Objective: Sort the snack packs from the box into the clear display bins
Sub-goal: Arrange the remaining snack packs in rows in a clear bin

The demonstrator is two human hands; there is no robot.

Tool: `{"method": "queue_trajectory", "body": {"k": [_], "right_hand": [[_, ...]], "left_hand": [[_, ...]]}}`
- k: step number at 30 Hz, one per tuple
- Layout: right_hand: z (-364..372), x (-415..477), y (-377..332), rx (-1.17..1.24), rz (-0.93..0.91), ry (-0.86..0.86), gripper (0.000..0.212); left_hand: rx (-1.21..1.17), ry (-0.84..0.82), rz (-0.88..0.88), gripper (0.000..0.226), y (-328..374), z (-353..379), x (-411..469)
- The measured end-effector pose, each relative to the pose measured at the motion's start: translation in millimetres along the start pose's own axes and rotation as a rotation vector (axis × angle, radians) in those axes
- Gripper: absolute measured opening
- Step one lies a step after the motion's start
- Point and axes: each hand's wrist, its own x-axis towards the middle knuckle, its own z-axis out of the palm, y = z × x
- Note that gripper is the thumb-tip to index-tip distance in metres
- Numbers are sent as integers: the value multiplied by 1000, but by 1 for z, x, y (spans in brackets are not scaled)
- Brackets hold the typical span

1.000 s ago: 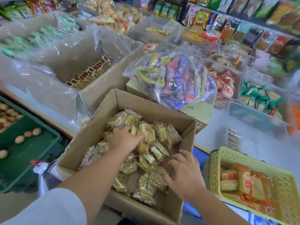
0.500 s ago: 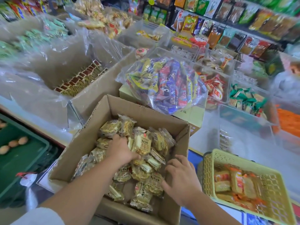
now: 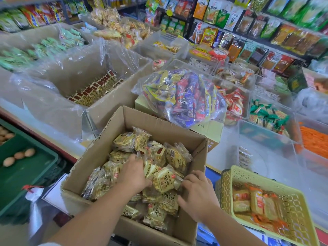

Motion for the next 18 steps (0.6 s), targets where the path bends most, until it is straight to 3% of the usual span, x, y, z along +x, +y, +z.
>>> {"method": "queue_trajectory", "body": {"k": [6, 18], "right_hand": [[-1, 0, 0, -22, 12, -61, 77], [0, 0, -1, -36, 19, -61, 76]], "left_hand": [[-49, -64, 9, 116, -1, 2, -4], [-330, 42, -50, 87, -23, -17, -8]]}}
